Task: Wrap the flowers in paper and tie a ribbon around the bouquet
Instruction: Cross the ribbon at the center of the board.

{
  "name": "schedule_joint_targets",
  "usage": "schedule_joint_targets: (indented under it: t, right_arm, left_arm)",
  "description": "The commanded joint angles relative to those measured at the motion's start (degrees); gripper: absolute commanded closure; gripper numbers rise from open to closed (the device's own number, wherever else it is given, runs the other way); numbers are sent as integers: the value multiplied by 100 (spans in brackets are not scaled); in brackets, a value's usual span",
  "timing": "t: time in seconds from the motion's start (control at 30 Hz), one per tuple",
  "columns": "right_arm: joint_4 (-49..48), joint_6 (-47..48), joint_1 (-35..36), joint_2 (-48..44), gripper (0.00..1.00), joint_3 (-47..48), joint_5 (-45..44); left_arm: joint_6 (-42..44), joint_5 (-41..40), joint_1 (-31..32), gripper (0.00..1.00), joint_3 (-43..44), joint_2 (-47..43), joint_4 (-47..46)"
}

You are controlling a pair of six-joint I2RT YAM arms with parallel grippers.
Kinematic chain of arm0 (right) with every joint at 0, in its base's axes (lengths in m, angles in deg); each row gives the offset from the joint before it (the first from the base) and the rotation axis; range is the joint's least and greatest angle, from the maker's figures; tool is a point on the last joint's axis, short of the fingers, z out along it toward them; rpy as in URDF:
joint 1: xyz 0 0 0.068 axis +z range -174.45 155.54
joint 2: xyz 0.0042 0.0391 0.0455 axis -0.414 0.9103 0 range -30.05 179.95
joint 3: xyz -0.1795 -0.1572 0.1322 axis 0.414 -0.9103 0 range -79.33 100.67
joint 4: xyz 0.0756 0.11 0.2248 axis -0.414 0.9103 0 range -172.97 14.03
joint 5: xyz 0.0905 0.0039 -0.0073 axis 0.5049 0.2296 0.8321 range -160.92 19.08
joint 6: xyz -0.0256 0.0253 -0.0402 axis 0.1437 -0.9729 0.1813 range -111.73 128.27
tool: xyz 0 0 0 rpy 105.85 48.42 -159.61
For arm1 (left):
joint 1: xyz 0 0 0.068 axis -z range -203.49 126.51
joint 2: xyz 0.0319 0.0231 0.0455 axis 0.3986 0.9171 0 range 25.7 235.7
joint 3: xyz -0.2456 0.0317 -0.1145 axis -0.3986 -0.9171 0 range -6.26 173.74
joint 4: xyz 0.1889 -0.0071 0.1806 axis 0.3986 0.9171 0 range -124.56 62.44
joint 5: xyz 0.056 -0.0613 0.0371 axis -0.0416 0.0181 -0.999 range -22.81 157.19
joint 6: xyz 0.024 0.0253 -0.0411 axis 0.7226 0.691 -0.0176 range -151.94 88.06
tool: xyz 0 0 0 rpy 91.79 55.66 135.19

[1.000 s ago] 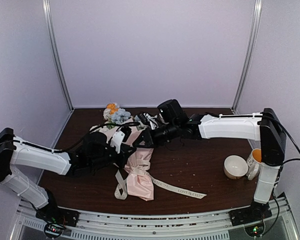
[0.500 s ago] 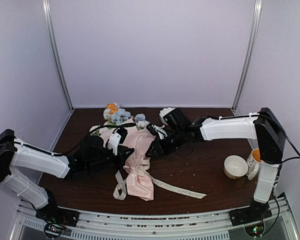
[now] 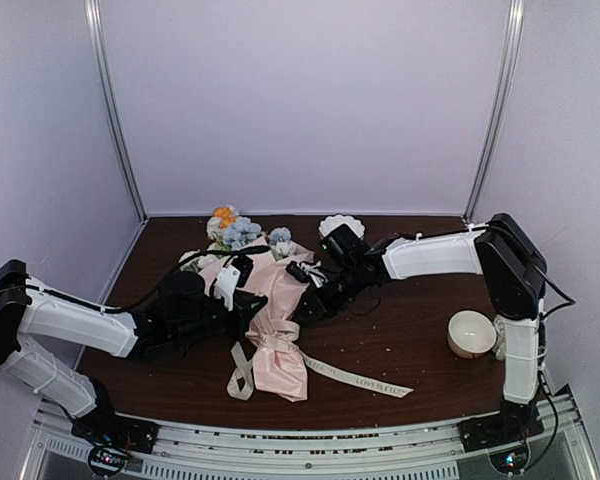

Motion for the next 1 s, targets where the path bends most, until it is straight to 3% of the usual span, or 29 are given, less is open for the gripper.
schedule_joint_targets:
  t: [0.0,0.23,0.67,0.87,0.97]
  right_arm:
    - [-276,227,71,-21,82,-2,927]
    - [-865,-3,90,83,80,-188,1413]
    - [934,1348,352,467,83,654,1377]
    - [989,1460,489,565,78,721,1343]
    - [920,1301,486,627,66,789,1151]
  left_arm:
    - [-66,16,-30,100,-39,29,-417]
    - [-53,-11,-30,100,-39,72,-394]
    - [-9,-125,-30,100,-65,132,-327]
    - [-43,-131,-30,100,-83,162,-328]
    - [-32,-134,-30,100,-83,162,-305]
